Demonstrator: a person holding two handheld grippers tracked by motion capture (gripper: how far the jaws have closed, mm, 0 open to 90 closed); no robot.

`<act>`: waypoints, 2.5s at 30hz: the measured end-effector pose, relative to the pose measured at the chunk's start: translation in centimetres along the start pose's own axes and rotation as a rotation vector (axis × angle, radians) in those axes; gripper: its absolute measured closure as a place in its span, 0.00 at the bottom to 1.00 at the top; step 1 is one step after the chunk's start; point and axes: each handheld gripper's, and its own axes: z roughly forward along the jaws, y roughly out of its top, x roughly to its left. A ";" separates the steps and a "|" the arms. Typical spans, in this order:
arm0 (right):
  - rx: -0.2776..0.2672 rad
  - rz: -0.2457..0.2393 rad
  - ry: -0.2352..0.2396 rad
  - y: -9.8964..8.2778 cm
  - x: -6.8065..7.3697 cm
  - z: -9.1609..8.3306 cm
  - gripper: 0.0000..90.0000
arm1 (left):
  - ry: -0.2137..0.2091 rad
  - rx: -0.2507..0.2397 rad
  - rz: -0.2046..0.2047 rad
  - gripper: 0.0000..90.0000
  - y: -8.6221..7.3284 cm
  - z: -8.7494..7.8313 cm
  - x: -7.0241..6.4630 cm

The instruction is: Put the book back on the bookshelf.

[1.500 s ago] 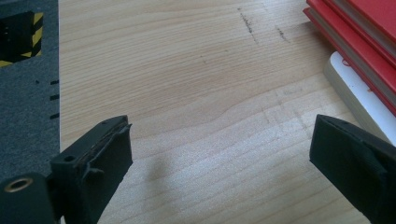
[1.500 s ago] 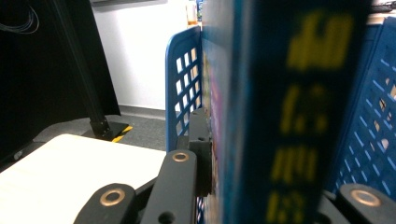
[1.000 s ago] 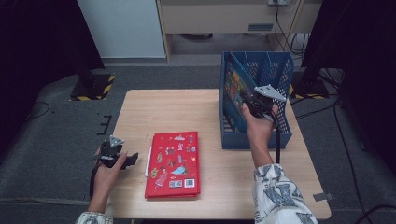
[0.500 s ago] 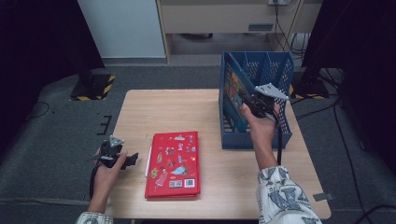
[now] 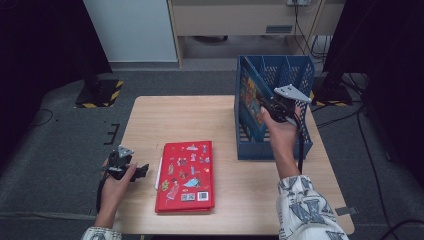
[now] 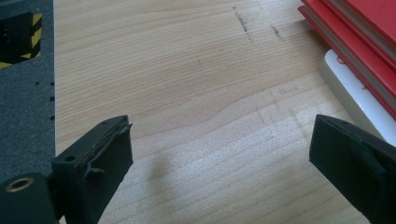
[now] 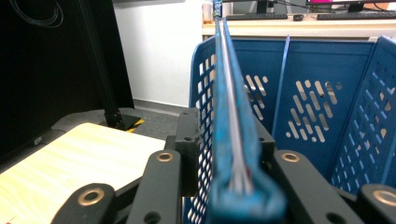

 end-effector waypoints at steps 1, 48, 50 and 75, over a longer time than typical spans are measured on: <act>-0.001 0.000 -0.001 0.1 0.0 0.1 0.84 | -0.001 0.001 0.002 0.06 0.0 0.0 0.0; -0.040 -0.092 -0.163 0.2 2.0 3.3 0.91 | -0.003 0.009 0.012 0.06 0.0 0.1 -0.2; -0.033 -0.087 -0.156 0.2 2.1 3.2 0.89 | -0.004 0.010 0.012 0.06 0.0 0.1 -0.2; 0.020 -0.074 -0.058 -2.5 1.5 0.2 0.56 | 0.004 0.009 0.009 0.06 0.0 0.0 -0.1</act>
